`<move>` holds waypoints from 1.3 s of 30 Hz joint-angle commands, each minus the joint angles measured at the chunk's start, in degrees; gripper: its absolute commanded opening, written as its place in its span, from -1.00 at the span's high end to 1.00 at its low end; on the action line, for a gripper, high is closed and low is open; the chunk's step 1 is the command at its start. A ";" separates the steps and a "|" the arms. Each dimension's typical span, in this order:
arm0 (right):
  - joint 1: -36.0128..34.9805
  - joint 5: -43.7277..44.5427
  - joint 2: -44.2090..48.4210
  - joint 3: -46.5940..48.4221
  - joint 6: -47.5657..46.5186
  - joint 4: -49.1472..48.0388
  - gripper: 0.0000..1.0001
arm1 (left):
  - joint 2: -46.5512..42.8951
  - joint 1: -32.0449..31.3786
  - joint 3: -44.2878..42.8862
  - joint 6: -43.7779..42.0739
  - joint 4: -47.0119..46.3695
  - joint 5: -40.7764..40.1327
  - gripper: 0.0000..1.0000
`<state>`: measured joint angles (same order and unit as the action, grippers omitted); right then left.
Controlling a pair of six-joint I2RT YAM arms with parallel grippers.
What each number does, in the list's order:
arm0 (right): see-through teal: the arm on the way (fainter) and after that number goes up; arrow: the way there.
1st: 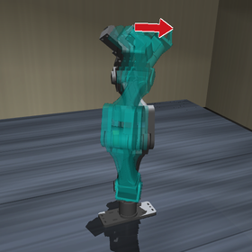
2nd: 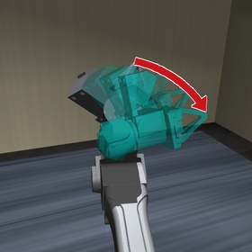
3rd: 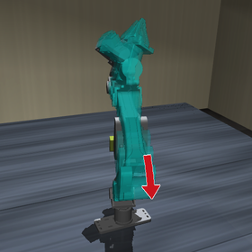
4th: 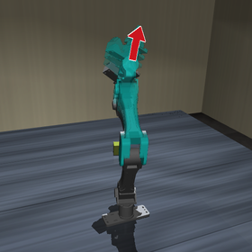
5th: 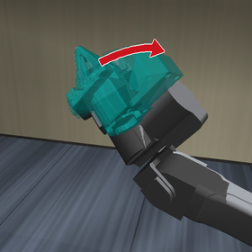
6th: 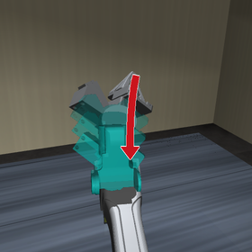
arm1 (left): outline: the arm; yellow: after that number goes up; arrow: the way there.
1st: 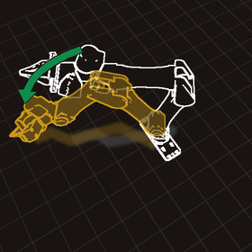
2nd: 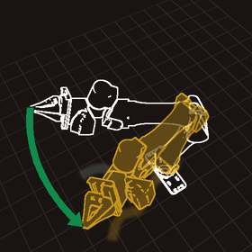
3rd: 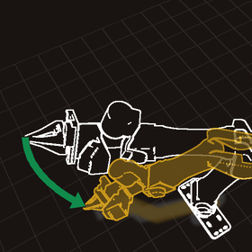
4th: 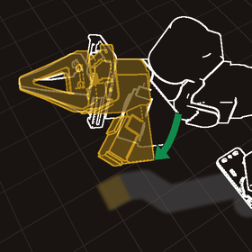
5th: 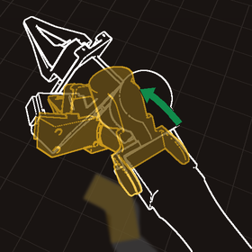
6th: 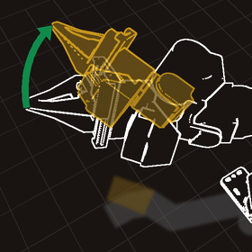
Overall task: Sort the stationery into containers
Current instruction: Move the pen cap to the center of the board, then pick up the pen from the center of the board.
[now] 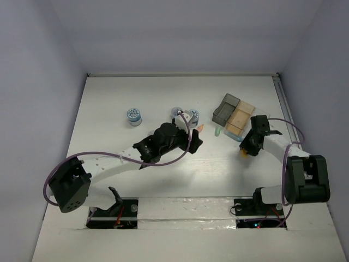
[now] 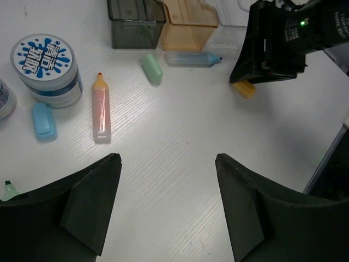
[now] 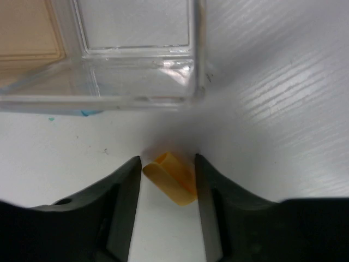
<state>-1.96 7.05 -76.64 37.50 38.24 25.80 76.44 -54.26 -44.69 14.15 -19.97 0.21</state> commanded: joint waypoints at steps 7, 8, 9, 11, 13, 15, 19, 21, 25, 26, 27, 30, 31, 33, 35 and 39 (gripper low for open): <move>-12.51 -8.19 -10.18 5.56 -11.24 3.81 0.49 | -3.50 -0.06 0.21 0.96 -2.44 0.32 -0.27; -18.38 -7.93 -10.98 6.44 -12.30 4.34 0.50 | -3.58 -0.06 0.30 0.96 -2.36 0.32 -0.27; -20.96 -9.58 -11.59 6.97 -14.57 3.13 0.50 | -3.58 -0.06 0.30 0.96 -2.36 0.32 -0.26; -25.88 -13.03 -12.83 8.64 -16.52 1.19 0.49 | -3.58 -0.06 0.30 1.05 -2.45 -0.29 -0.26; -30.64 -11.88 -13.97 10.22 -18.63 0.04 0.49 | -3.41 -0.06 0.21 0.96 -2.27 -2.31 -0.25; -32.75 -9.53 -16.16 12.33 -20.21 -0.40 0.44 | -3.06 -0.06 0.21 0.88 -2.10 -3.89 -0.25; -32.76 -4.51 -18.63 15.68 -21.80 1.18 -0.13 | -2.88 -0.06 0.30 0.96 -2.09 -6.00 -0.25; -32.76 -2.84 -16.71 16.11 -22.07 1.70 -0.44 | -3.05 -0.06 0.48 1.05 -2.09 -7.23 -0.25; -33.38 -2.03 -8.90 16.47 -20.23 4.08 -0.65 | -4.02 -0.06 1.00 1.32 -2.36 -8.47 -0.26; -35.12 -2.65 -6.70 16.12 -19.18 4.17 -0.66 | -4.20 0.47 1.09 1.32 -2.36 -8.47 -0.26; -36.00 -3.44 -4.68 15.42 -16.90 3.82 -0.67 | -4.72 0.47 1.27 1.32 -2.27 -8.64 -0.26; -39.95 -9.13 1.75 10.95 -10.15 0.76 -0.56 | -5.95 1.09 1.79 1.23 -1.75 -9.52 -0.26; -41.01 -12.12 2.63 9.19 -8.46 -0.48 -0.52 | -6.22 1.70 2.14 1.05 -1.66 -9.70 -0.26; -44.69 -12.94 3.51 5.23 -3.99 -3.72 -0.41 | -7.01 2.49 2.50 1.05 -1.48 -9.79 -0.26; -46.29 -12.68 2.99 2.51 -1.86 -5.84 -0.40 | -7.27 4.24 3.02 1.23 -1.57 -9.18 -0.26; -46.82 -11.54 0.97 -1.37 2.53 -11.82 -0.44 | -6.92 4.87 3.29 1.49 -1.65 -7.51 -0.27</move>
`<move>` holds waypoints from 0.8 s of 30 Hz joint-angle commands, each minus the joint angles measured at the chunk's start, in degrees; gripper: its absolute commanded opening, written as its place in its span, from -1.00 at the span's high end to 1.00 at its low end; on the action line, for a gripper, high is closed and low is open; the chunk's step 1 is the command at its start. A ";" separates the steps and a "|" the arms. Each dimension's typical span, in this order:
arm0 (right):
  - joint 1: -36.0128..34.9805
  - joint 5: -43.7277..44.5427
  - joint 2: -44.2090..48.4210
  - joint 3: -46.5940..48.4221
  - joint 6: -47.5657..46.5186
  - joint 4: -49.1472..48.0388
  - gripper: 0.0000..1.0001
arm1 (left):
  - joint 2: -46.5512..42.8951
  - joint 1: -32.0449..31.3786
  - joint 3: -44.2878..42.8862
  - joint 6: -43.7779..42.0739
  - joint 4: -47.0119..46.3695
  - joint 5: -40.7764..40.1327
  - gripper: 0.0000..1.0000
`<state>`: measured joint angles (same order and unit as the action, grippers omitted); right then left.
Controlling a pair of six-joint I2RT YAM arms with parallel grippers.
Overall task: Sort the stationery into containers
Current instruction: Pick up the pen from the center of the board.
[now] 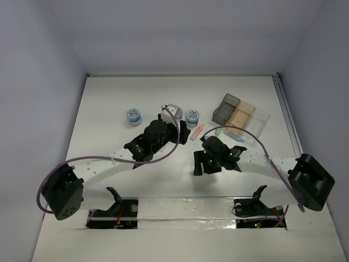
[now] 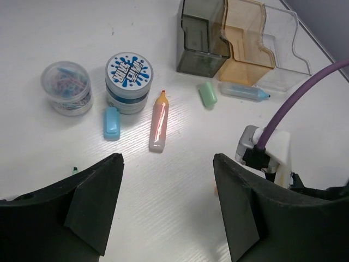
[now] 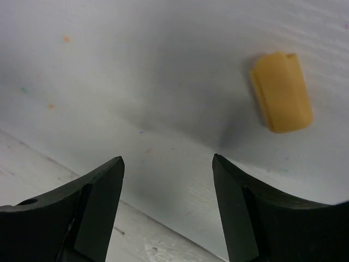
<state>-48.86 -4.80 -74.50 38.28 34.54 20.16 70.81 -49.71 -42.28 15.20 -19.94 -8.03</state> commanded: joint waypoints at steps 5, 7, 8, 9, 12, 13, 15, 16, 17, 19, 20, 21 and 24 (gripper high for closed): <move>0.08 9.00 -3.98 -3.48 8.34 -6.80 -0.50 | -0.85 0.85 0.89 0.53 -1.94 1.26 -0.27; 0.08 12.42 -4.60 -3.83 8.87 -6.89 -0.50 | -0.41 0.85 0.97 0.62 -2.12 1.88 -0.26; 0.08 13.40 -4.60 -3.83 9.13 -7.07 -0.50 | -0.14 0.85 0.97 0.71 -2.20 2.14 -0.25; 0.60 14.19 -4.60 -4.00 9.31 -7.68 -0.50 | 0.55 1.37 0.80 0.79 -2.29 2.58 -0.23; 2.71 17.10 -4.52 -4.18 9.14 -7.77 -0.51 | 2.05 1.37 0.36 0.97 -2.38 3.55 -0.21; 3.33 18.49 -4.51 -4.18 9.05 -7.60 -0.51 | 2.49 1.37 0.10 0.97 -2.21 3.55 -0.21; 4.91 19.21 -3.73 -4.53 8.44 -7.85 -0.52 | 3.54 1.37 -0.17 1.06 -2.03 3.72 -0.21; 6.74 18.86 -3.46 -4.79 7.48 -8.29 -0.52 | 3.98 1.90 -0.34 1.23 -2.03 3.81 -0.21; 7.63 18.60 -2.76 -5.06 6.86 -8.91 -0.52 | 4.34 1.90 -0.43 1.23 -2.03 3.99 -0.21; 10.43 17.64 -2.41 -5.67 4.84 -10.75 -0.53 | 5.92 1.90 -0.87 1.50 -2.29 4.51 -0.21; 11.15 16.50 -2.40 -5.67 4.13 -11.37 -0.53 | 6.44 1.90 -1.13 1.67 -2.38 4.69 -0.21; 11.68 16.31 -2.49 -5.33 3.08 -12.16 -0.53 | 7.67 1.90 -1.31 1.76 -2.73 5.13 -0.21; 13.34 15.61 -3.89 -4.36 0.62 -13.91 -0.54 | 10.57 1.90 -2.27 2.29 -3.26 5.74 -0.19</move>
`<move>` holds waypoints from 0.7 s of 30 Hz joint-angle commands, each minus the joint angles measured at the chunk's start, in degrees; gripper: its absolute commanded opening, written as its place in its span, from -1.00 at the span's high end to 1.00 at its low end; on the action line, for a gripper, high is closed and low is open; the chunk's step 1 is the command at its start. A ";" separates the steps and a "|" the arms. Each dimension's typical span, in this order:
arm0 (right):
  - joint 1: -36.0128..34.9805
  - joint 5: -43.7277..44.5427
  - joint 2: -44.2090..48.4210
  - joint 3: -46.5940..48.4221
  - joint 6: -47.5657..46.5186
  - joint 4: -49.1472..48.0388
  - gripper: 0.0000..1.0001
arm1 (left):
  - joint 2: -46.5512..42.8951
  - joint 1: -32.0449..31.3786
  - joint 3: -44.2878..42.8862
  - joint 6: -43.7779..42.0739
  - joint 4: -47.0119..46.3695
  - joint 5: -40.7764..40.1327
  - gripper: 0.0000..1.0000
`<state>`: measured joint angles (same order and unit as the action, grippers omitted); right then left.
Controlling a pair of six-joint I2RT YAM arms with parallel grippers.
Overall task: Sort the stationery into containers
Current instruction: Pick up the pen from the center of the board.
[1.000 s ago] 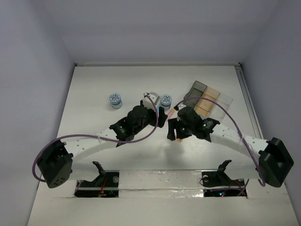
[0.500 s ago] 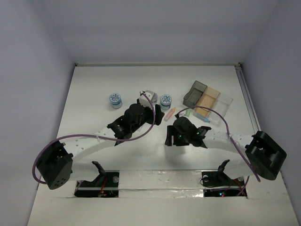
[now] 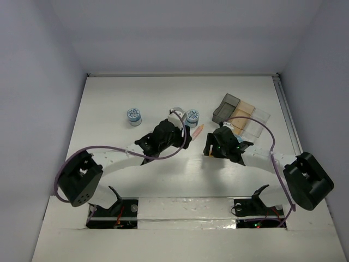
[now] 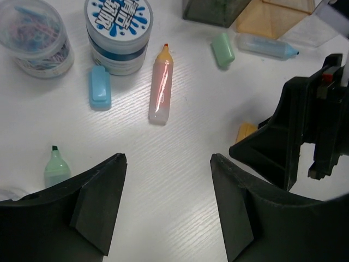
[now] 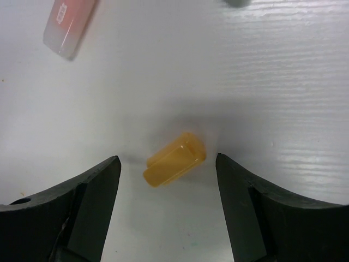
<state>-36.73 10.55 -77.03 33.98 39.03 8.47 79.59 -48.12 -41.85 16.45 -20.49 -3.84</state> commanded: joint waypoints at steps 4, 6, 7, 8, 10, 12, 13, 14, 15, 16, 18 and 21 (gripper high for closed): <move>1.93 -0.26 -3.29 1.62 -5.27 -2.67 -0.54 | 6.44 0.31 -5.17 1.48 -2.89 1.81 -0.12; 1.93 -0.35 -3.21 2.06 -5.19 -1.27 -0.54 | 9.77 0.31 -6.23 1.57 -2.45 1.29 -0.06; 1.93 0.08 -2.25 1.97 -5.01 -0.65 -0.54 | 10.84 0.31 -7.62 1.57 -2.27 1.03 -0.05; 1.93 0.35 -1.37 1.62 -4.92 -0.21 -0.54 | 11.89 0.31 -8.42 1.48 -2.10 0.76 -0.04; 1.93 0.88 1.00 0.74 -5.10 0.67 -0.55 | 14.71 0.31 -10.96 0.78 -1.31 -0.38 -0.04; 1.93 0.71 5.30 -0.66 -5.54 1.98 -0.56 | 17.61 0.31 -12.81 0.17 -0.35 -1.26 -0.04; 1.93 0.18 6.71 -1.01 -5.89 2.51 -0.57 | 18.83 0.31 -15.09 -0.71 0.01 -1.61 -0.04; 1.93 -0.08 9.33 -1.80 -5.98 3.13 -0.56 | 19.98 0.31 -16.24 -1.41 0.27 -1.87 -0.04; 1.93 -0.52 10.49 -2.24 -5.98 4.18 -0.56 | 22.51 0.31 -17.64 -2.03 1.23 -2.49 -0.04; 1.93 -0.96 11.63 -2.68 -5.98 4.62 -0.57 | 24.10 0.31 -18.96 -3.34 1.68 -2.84 -0.04; 1.93 -2.72 14.96 -3.91 -5.89 5.50 -0.56 | 28.22 0.31 -23.18 -4.31 3.78 -3.02 -0.04; 1.93 -4.48 17.96 -4.53 -5.72 6.64 -0.56 | 32.62 0.83 -27.32 -5.72 5.89 -2.76 -0.04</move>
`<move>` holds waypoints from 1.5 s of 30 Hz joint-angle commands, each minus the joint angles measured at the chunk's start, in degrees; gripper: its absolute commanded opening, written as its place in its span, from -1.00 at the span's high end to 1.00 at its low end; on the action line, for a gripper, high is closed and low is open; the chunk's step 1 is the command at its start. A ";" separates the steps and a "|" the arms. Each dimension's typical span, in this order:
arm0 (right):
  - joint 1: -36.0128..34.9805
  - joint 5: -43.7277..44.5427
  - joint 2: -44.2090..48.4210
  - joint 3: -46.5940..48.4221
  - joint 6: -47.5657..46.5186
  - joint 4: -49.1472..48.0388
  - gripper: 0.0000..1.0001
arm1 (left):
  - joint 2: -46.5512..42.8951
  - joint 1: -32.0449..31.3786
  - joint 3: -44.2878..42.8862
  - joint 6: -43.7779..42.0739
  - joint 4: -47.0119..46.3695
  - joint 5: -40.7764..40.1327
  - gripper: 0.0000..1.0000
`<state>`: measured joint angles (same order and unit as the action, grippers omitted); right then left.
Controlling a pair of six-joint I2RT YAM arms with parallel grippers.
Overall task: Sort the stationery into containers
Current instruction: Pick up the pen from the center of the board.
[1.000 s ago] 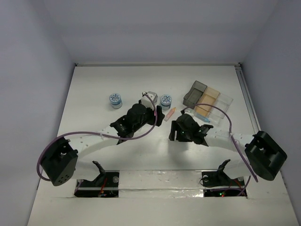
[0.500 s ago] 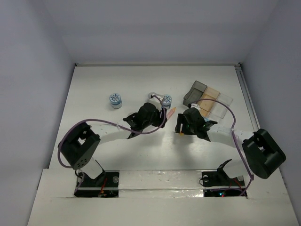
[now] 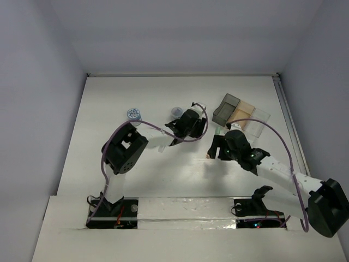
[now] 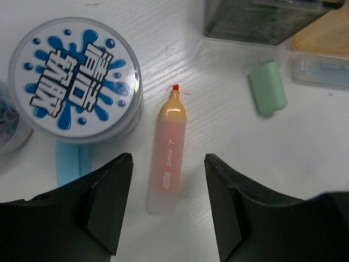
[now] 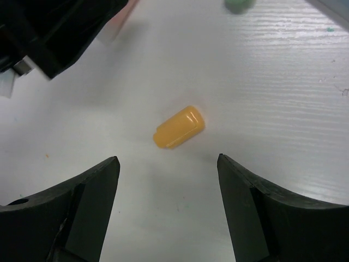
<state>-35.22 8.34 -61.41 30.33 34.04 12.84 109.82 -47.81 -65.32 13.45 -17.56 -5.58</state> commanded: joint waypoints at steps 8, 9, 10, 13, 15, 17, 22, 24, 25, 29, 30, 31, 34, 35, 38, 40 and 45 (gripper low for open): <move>0.42 -3.59 6.65 -1.67 -1.17 3.60 -0.56 | 7.25 0.53 -8.42 -4.40 6.57 -2.77 0.01; 0.42 -3.51 6.56 -1.59 -1.26 3.51 -0.55 | 7.86 0.53 -8.51 -4.57 6.84 -2.42 0.05; 0.42 -3.59 6.39 -1.59 -1.35 3.42 -0.55 | 8.21 0.53 -8.86 -4.58 7.19 -2.24 0.07; 0.42 -3.50 5.77 -1.41 -1.26 2.98 -0.55 | 8.39 0.53 -8.34 -4.31 7.37 -1.19 0.09; 0.42 -3.42 5.51 -1.41 -1.17 2.80 -0.55 | 7.43 0.53 -6.67 -4.05 7.10 -0.92 0.09; 0.42 -3.42 5.33 -1.50 -1.26 2.72 -0.55 | 5.94 0.53 -4.39 -3.79 6.32 -1.44 0.07; 0.42 -3.33 4.72 -1.41 -1.35 2.36 -0.55 | 2.51 0.53 -0.60 -2.38 4.73 -1.98 0.05; 0.42 -3.24 4.63 -1.24 -1.43 2.54 -0.55 | 1.37 0.53 0.45 -1.77 4.47 -1.36 0.09; 0.42 -3.15 4.63 -1.23 -1.43 2.63 -0.55 | 1.10 0.53 0.72 -1.59 4.47 -1.27 0.10; 0.42 -2.63 4.89 -0.97 -1.70 2.89 -0.55 | 0.31 0.00 1.69 -1.50 4.38 -1.10 0.13; 0.42 -2.54 4.89 -0.97 -1.70 2.89 -0.55 | 0.65 0.00 1.69 -1.59 4.38 -1.18 0.15; 0.42 -2.45 4.81 -0.88 -1.70 2.89 -0.55 | 0.83 0.00 1.60 -1.67 4.38 -1.18 0.18; 0.42 -2.54 4.37 -0.80 -1.61 2.80 -0.55 | 1.80 0.00 1.42 -1.94 4.29 -1.01 0.27; 0.42 -2.54 4.19 -0.80 -1.70 2.63 -0.55 | 2.06 0.00 1.42 -1.94 4.29 -0.92 0.30; 0.42 -2.62 3.75 -0.97 -1.52 1.93 -0.55 | 2.42 0.00 1.69 -2.03 4.03 -0.66 0.40; 0.42 -3.06 2.44 -0.62 -1.35 1.05 -0.56 | 2.77 0.00 1.51 -2.11 3.85 -0.74 0.50; 0.42 -3.15 -1.69 0.52 -0.91 -1.93 -0.61 | 1.63 -0.53 2.65 -1.50 2.80 -2.85 1.00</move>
<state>-35.22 5.32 -61.45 29.08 33.21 15.03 112.53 -47.66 -64.60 11.09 -15.59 -7.53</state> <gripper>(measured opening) 0.799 0.249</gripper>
